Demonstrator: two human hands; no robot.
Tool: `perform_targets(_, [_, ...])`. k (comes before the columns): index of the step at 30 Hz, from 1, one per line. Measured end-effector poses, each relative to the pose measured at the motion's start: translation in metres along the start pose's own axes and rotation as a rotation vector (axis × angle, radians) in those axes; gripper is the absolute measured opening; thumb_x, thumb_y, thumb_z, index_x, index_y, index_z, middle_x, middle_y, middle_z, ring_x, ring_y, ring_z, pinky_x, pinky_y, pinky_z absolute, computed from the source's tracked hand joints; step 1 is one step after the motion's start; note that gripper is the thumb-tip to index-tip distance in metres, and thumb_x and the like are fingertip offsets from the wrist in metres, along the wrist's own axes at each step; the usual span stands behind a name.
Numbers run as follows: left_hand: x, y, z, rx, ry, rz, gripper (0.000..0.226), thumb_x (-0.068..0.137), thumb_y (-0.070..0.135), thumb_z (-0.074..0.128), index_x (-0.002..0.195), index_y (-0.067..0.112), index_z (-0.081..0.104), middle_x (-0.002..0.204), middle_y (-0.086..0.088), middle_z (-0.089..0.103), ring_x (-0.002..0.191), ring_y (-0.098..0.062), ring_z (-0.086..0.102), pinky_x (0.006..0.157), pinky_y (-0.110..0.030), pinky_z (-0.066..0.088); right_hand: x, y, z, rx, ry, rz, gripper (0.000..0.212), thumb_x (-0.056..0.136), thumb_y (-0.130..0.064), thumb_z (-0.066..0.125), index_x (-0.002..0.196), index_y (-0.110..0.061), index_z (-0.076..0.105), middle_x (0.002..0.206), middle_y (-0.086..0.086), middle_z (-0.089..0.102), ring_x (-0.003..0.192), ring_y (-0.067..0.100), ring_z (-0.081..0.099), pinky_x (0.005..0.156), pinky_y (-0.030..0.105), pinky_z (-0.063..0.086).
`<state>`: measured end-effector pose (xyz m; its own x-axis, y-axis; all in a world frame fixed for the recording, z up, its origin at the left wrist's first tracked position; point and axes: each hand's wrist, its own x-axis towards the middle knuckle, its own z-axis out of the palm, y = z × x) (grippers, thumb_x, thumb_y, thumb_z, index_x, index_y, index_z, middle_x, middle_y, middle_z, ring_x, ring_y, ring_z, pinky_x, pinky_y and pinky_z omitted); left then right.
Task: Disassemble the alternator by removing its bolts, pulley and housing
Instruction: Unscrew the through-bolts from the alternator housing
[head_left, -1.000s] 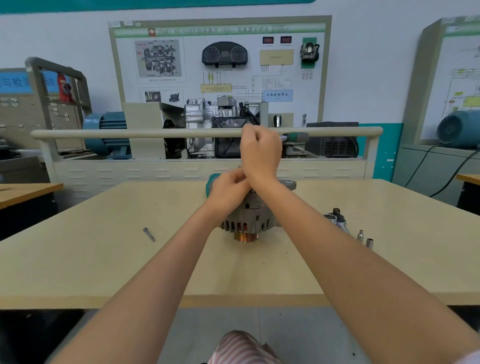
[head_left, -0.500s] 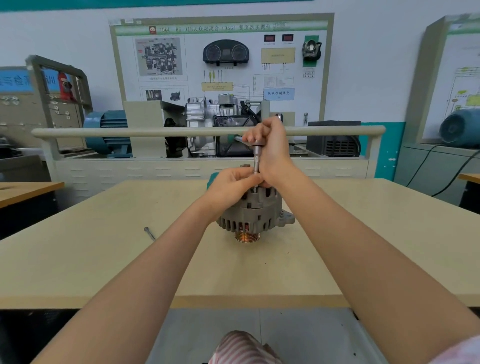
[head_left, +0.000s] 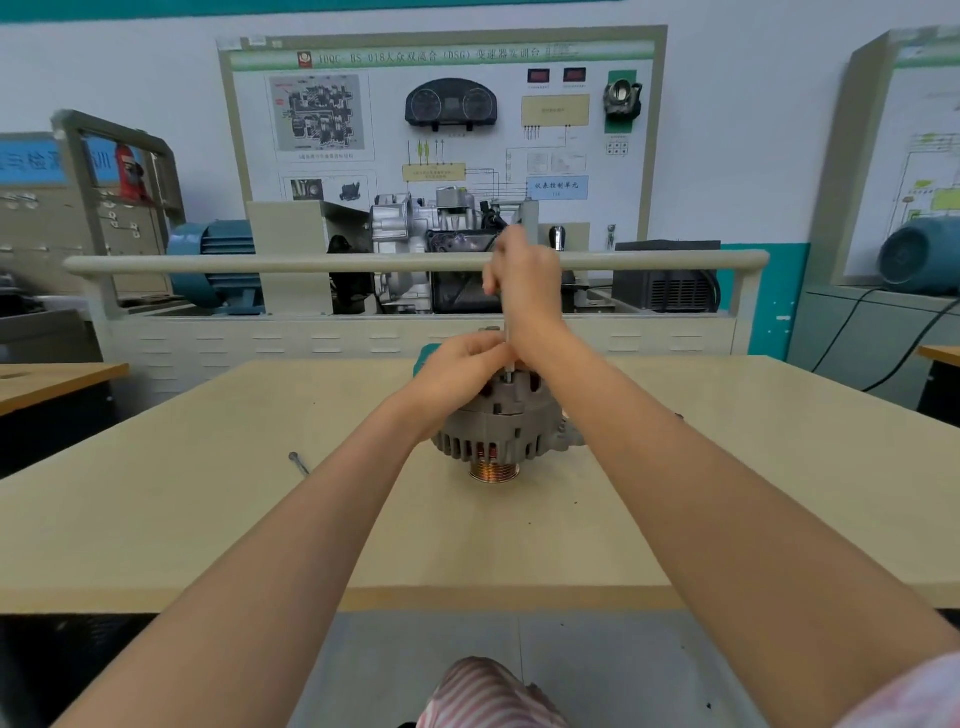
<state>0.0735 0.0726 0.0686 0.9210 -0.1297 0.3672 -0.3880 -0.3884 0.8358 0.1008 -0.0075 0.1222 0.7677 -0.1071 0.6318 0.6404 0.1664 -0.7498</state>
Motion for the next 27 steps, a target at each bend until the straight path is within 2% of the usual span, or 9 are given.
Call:
perform_targets(3, [-0.002,0.001,-0.002,-0.048,-0.036,0.026,0.024,0.096,0.031,0.05,0.087,0.027,0.072,0.085,0.016,0.073,0.079,0.006,0.064,0.065,-0.008,0.043,0.012,-0.003,-0.009,0.562,-0.113,0.291,0.06,0.094,-0.014,0.033,0.034,-0.019,0.031,0.035,-0.001,0.029,0.038,0.014,0.034,0.053,0.025,0.046])
perform_targets(5, [-0.002,0.0,-0.004,-0.064,-0.018,0.033,0.023,0.096,0.03,0.052,0.088,0.026,0.074,0.084,0.013,0.074,0.079,0.003,0.065,0.067,-0.009,0.045,0.012,-0.003,-0.007,0.617,-0.115,0.314,0.063,0.095,-0.014,0.031,0.032,-0.018,0.034,0.034,-0.002,0.032,0.036,0.012,0.037,0.049,0.024,0.047])
perform_targets(7, [-0.002,-0.002,-0.002,-0.045,0.027,0.029,0.021,0.094,0.026,0.055,0.084,0.023,0.074,0.08,0.007,0.074,0.078,-0.008,0.066,0.071,-0.018,0.048,0.003,-0.001,0.0,0.341,-0.051,0.178,0.054,0.095,-0.013,0.032,0.041,-0.014,0.039,0.041,-0.002,0.038,0.042,0.011,0.041,0.055,0.025,0.048])
perform_targets(11, [0.004,-0.008,0.002,0.028,0.181,-0.007,0.022,0.093,0.01,0.05,0.079,0.024,0.059,0.074,0.007,0.065,0.073,-0.009,0.055,0.063,-0.019,0.046,-0.027,0.02,0.005,-0.952,0.181,-0.443,0.022,0.084,-0.023,0.042,0.075,-0.009,0.057,0.078,0.002,0.053,0.081,0.018,0.047,0.083,0.03,0.036])
perform_targets(13, [0.004,-0.008,0.002,0.048,0.196,-0.015,0.02,0.094,0.012,0.05,0.081,0.027,0.054,0.081,0.003,0.061,0.076,-0.006,0.052,0.065,-0.021,0.045,-0.029,0.02,0.007,-1.231,0.22,-0.449,0.027,0.082,-0.025,0.042,0.091,-0.006,0.06,0.094,0.006,0.055,0.095,0.024,0.045,0.096,0.033,0.027])
perform_targets(16, [0.003,-0.005,0.003,0.032,0.166,0.005,0.021,0.093,0.012,0.05,0.079,0.027,0.055,0.077,0.006,0.061,0.074,-0.004,0.053,0.062,-0.021,0.042,-0.023,0.013,0.006,-1.009,0.158,-0.406,0.022,0.086,-0.023,0.045,0.072,-0.01,0.057,0.081,0.001,0.051,0.087,0.021,0.044,0.095,0.032,0.03])
perform_targets(19, [0.0,-0.001,0.004,0.003,0.115,-0.005,0.022,0.093,0.015,0.052,0.077,0.026,0.061,0.068,0.01,0.065,0.07,-0.007,0.058,0.061,-0.022,0.042,-0.014,0.004,0.002,-0.479,0.013,-0.253,0.048,0.09,-0.017,0.047,0.045,-0.018,0.033,0.047,-0.008,0.034,0.056,0.011,0.036,0.067,0.031,0.034])
perform_targets(23, [-0.001,-0.001,0.003,-0.055,0.033,0.046,0.018,0.094,0.026,0.054,0.094,0.024,0.072,0.086,0.009,0.074,0.078,-0.001,0.067,0.06,-0.007,0.046,0.002,-0.007,-0.004,0.247,-0.058,0.144,0.046,0.092,-0.012,0.036,0.047,-0.017,0.029,0.042,0.001,0.029,0.041,0.013,0.033,0.062,0.027,0.039])
perform_targets(27, [-0.003,-0.004,0.003,-0.076,0.084,0.061,0.02,0.093,0.021,0.056,0.081,0.024,0.071,0.069,0.011,0.072,0.063,0.004,0.063,0.054,-0.008,0.043,-0.005,-0.004,0.001,0.114,-0.033,0.053,0.047,0.094,-0.014,0.035,0.047,-0.014,0.032,0.044,-0.001,0.033,0.045,0.012,0.037,0.06,0.027,0.04])
